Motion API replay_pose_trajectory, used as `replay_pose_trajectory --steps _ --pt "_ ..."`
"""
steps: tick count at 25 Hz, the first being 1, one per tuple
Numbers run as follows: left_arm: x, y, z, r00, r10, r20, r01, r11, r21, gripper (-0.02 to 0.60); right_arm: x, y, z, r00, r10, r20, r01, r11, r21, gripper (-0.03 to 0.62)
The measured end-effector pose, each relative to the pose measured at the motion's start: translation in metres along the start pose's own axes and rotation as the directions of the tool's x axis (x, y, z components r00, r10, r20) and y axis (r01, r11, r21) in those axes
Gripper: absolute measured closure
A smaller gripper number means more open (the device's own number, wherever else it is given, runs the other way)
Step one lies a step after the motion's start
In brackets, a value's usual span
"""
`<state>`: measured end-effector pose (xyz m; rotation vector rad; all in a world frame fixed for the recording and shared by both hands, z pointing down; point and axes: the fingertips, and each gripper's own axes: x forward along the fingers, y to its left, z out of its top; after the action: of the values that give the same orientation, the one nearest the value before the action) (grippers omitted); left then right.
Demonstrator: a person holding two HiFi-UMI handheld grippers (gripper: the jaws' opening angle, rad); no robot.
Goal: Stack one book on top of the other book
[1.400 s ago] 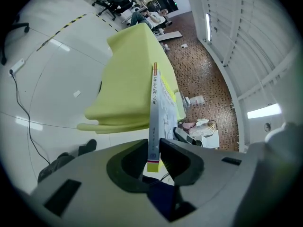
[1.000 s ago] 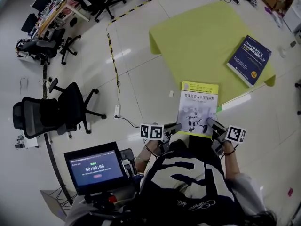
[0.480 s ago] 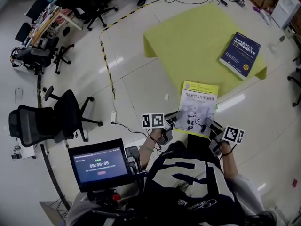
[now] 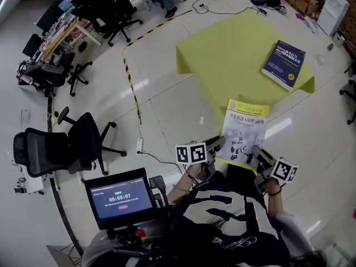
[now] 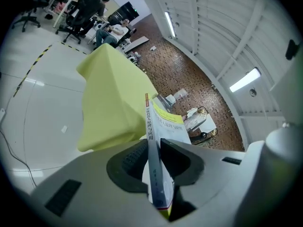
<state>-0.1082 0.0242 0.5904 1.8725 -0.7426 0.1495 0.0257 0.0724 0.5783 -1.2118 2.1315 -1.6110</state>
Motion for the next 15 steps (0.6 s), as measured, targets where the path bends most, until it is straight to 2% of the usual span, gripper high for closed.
replay_pose_trajectory --steps 6,10,15 --pt "0.022 -0.070 0.035 0.997 -0.067 0.039 0.065 0.997 0.050 0.495 -0.034 0.030 0.060 0.993 0.037 0.113 -0.033 0.999 -0.032 0.524" --pt "0.027 -0.073 0.033 0.995 -0.099 0.031 0.096 0.992 0.088 0.495 -0.043 0.027 0.061 0.986 0.018 0.167 -0.006 0.997 -0.074 0.523" --pt "0.042 -0.063 0.034 0.993 -0.103 0.057 0.097 0.990 0.105 0.495 -0.033 0.012 0.067 0.985 0.061 0.163 -0.045 0.994 -0.103 0.523"
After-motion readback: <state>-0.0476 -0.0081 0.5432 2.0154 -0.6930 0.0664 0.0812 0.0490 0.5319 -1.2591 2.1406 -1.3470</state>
